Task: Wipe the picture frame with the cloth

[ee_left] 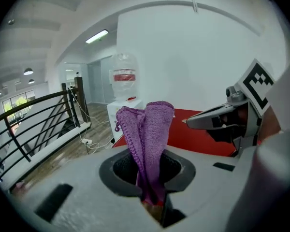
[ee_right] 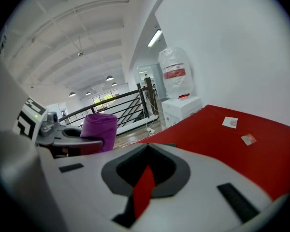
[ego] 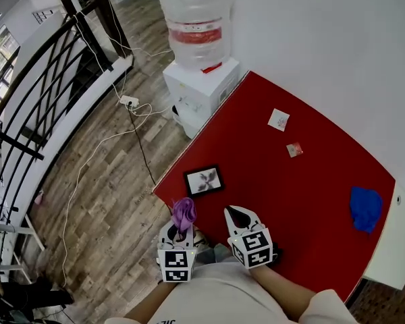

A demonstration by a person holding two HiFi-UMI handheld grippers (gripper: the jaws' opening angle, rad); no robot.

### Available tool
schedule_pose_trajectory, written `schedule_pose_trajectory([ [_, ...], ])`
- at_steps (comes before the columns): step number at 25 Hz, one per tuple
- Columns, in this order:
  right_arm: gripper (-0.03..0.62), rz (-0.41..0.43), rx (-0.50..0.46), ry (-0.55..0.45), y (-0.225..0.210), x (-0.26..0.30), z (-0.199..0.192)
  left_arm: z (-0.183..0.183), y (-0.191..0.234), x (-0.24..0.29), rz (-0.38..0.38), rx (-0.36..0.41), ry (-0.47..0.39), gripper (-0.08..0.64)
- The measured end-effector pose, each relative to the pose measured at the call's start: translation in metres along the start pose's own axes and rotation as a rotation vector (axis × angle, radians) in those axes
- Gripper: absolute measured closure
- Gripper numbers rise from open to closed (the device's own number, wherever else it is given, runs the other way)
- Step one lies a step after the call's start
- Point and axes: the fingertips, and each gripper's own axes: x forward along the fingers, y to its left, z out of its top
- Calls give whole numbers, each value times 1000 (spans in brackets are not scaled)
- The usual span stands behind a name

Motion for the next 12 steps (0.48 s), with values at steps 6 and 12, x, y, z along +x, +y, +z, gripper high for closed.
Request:
schedule_pose_trajectory([
  [6, 589, -4, -36, 20, 10, 3, 1, -6, 14, -11, 26, -34, -2, 499],
  [12, 589, -1, -38, 17, 15, 5, 1, -4, 18, -15, 25, -70, -13, 499],
])
